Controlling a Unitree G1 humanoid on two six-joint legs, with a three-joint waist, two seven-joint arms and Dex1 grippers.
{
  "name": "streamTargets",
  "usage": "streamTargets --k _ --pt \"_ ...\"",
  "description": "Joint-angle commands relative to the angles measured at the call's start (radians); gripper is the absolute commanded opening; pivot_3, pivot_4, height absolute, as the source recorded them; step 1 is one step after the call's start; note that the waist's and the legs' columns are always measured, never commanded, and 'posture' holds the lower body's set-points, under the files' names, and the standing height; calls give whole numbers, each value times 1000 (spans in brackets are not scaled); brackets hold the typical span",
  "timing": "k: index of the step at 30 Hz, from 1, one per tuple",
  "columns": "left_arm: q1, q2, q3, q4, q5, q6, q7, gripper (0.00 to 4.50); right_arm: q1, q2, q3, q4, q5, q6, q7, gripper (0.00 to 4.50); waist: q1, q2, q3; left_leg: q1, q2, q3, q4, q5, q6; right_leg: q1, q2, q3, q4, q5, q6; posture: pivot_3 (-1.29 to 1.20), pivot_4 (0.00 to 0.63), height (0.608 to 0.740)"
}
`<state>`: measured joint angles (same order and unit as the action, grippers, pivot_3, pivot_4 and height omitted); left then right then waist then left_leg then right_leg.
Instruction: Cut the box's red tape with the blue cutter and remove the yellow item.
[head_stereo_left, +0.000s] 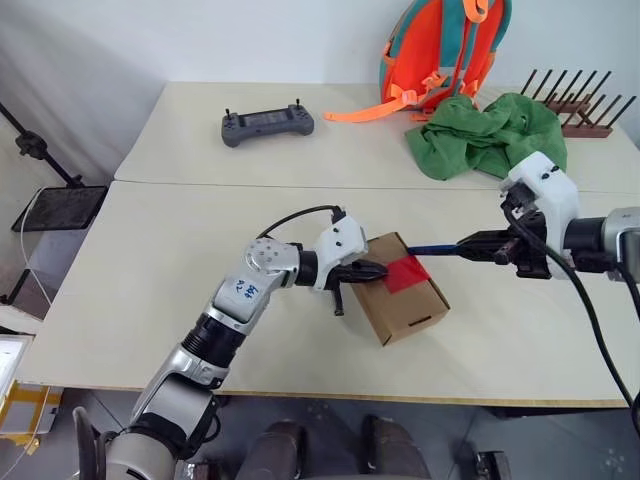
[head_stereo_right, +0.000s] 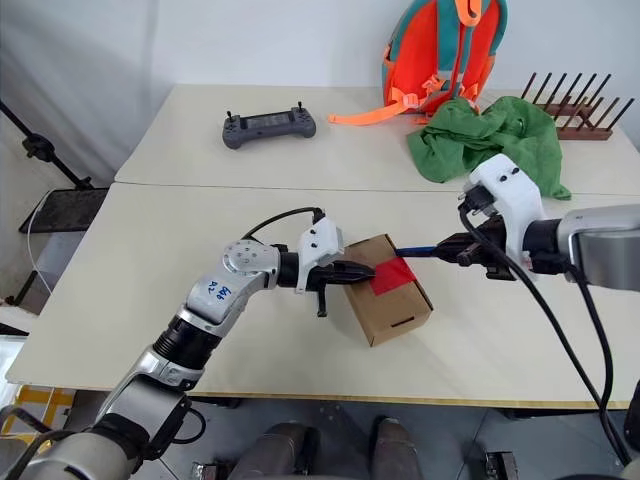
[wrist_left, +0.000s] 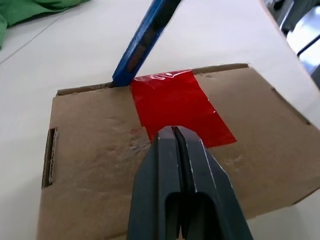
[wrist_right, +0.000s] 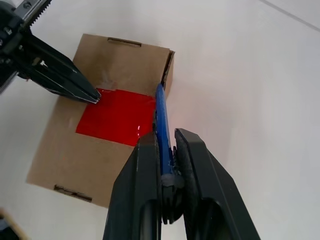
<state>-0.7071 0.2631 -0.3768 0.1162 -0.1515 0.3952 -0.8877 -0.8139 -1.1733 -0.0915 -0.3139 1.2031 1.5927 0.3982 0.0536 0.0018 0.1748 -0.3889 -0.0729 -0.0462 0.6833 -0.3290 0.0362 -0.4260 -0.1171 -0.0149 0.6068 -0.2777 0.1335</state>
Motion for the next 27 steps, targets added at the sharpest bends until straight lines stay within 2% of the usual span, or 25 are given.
streamTargets --k 1,7,14,21,27 --pt "62 9 -81 73 76 37 9 25 -62 -78 93 56 104 22 28 145 -1 -2 -2 0 0 -1 0 0 0 1 0 0 -2 0 0 0 150 740" --pt "71 -13 -91 92 98 34 37 25 -196 -166 290 141 207 22 -7 145 2 -2 -3 2 0 -1 0 0 1 4 -1 2 -7 0 0 0 150 740" --pt "90 -20 -106 79 99 41 45 25 -320 -230 469 224 401 22 -96 145 3 -1 -4 2 0 -4 -1 -1 1 6 -6 3 -11 0 0 0 150 740" --pt "102 -2 -142 72 119 31 19 25 -376 -211 601 416 742 7 -329 145 -1 -2 -7 5 0 -6 -1 -4 3 12 -7 2 -16 0 0 0 150 740" --pt "104 1 -152 68 130 31 15 25 -425 -215 686 448 769 22 -288 145 -3 1 -10 5 1 -6 -2 -4 3 12 -7 0 -17 0 0 0 150 740"
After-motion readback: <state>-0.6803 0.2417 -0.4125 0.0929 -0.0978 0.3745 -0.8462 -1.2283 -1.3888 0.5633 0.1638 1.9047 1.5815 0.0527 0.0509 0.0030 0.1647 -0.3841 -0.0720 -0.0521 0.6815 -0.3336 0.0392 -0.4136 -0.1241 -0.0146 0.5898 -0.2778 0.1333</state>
